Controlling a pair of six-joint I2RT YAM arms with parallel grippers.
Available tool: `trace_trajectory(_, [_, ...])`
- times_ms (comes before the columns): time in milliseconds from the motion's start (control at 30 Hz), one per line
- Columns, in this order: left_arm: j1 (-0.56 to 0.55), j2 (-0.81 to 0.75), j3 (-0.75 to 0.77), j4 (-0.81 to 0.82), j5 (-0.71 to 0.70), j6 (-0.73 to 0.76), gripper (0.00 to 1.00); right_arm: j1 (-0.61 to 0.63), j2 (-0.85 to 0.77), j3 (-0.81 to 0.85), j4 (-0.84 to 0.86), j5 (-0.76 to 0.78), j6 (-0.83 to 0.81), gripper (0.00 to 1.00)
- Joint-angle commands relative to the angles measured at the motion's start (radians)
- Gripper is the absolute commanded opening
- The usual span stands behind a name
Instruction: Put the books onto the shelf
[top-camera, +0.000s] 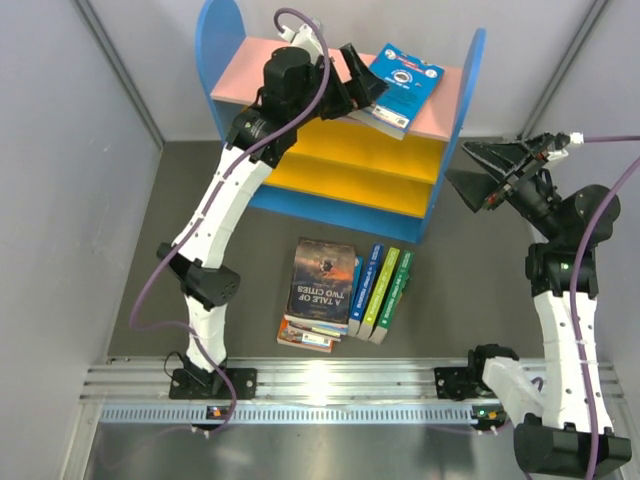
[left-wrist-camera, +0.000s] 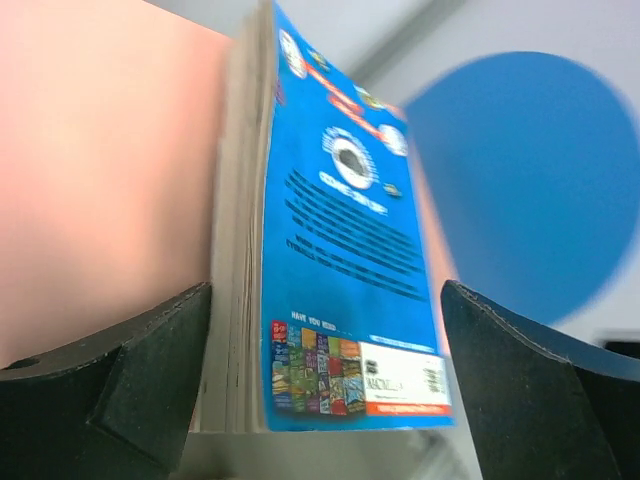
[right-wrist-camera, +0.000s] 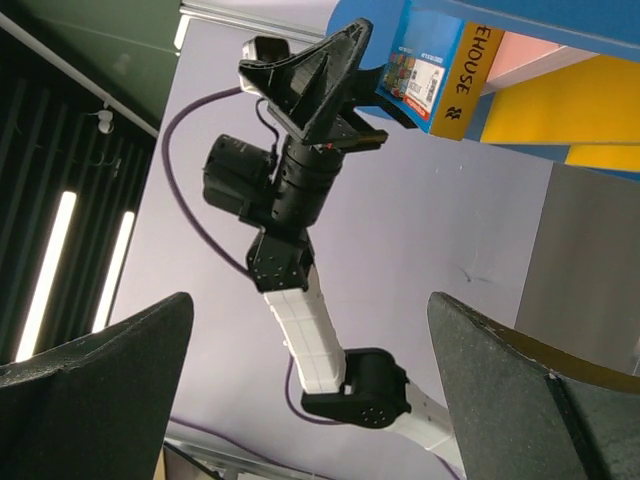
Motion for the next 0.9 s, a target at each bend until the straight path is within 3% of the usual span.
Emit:
trace_trajectory(0, [-0.035,-0.044,0.024,-0.145,-0.294,0.269,0.99,0.003,-0.013,-0.008,-0.003,-0.009,-0.036,1.00])
trace_trajectory(167, [-0.164,-0.034,0.044,-0.145,-0.678,0.499,0.99,0.006,-0.022,-0.025,-0.023,-0.008,-0.054,1.00])
trace_trajectory(267, [-0.198,-0.040,0.041,-0.140,-0.772,0.548,0.99,0.006,-0.028,-0.028,-0.051,-0.006,-0.076,1.00])
trace_trajectory(467, [-0.210,-0.041,0.015,-0.136,-0.777,0.558,0.99,0.006,-0.049,-0.051,-0.075,0.006,-0.088,1.00])
trace_trajectory(867, [-0.240,0.034,0.026,-0.053,-0.577,0.426,0.99,0.005,-0.059,-0.069,-0.103,0.018,-0.114,1.00])
